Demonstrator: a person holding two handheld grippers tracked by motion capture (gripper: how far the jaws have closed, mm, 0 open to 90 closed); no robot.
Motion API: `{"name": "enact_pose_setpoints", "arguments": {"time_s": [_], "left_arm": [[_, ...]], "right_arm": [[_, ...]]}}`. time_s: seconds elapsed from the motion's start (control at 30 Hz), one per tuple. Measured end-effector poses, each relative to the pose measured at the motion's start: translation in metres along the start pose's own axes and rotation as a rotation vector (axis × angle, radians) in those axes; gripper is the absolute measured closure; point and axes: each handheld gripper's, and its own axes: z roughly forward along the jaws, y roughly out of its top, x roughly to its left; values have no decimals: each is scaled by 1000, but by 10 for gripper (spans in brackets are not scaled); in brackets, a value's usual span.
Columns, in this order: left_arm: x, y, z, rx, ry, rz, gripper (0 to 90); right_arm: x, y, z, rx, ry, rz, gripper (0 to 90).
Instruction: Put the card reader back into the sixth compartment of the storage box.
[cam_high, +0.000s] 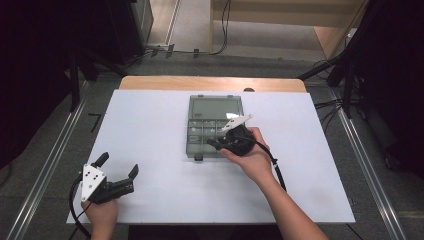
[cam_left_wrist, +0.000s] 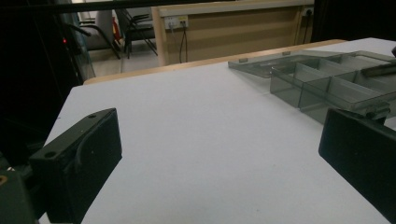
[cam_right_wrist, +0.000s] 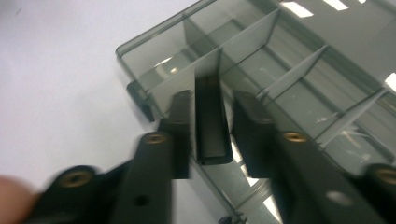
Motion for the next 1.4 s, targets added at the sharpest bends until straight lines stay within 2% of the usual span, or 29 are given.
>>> {"name": "enact_pose_setpoints", "arguments": {"time_s": [0.07, 0.1, 0.17, 0.23, 0.3, 0.4, 0.43, 0.5, 0.6, 0.8, 1.4], "left_arm": [[0, 0, 0, -1, 0, -1, 0], [0, 0, 0, -1, 0, -2, 0], [0, 0, 0, -1, 0, -3, 0], [0, 0, 0, -3, -1, -5, 0], [0, 0, 0, -3, -1, -5, 0], [0, 0, 0, -2, 0, -3, 0], [0, 0, 0, -1, 0, -2, 0], [0, 0, 0, 0, 1, -2, 0], [0, 0, 0, 0, 2, -1, 0], [0, 0, 0, 1, 3, 0, 0], [-1, 0, 0, 2, 6, 2, 0]], "right_arm": [[-1, 0, -2, -21, -5, 18, 456], [-3, -1, -3, -29, 1, 25, 378], [-6, -2, -5, -48, 28, 54, 286], [-7, -5, -8, -64, 21, 75, 164], [-8, -7, -12, -84, 18, 77, 92], [-8, -13, -17, -114, 21, 72, 58], [-7, -15, -19, -120, 22, 72, 0], [-7, -21, -22, -135, 35, 67, 0], [-7, -30, -28, -159, 17, 65, 0], [-10, -49, -40, -192, 14, 74, 0], [-8, -87, -70, -274, -24, 74, 0]]}}
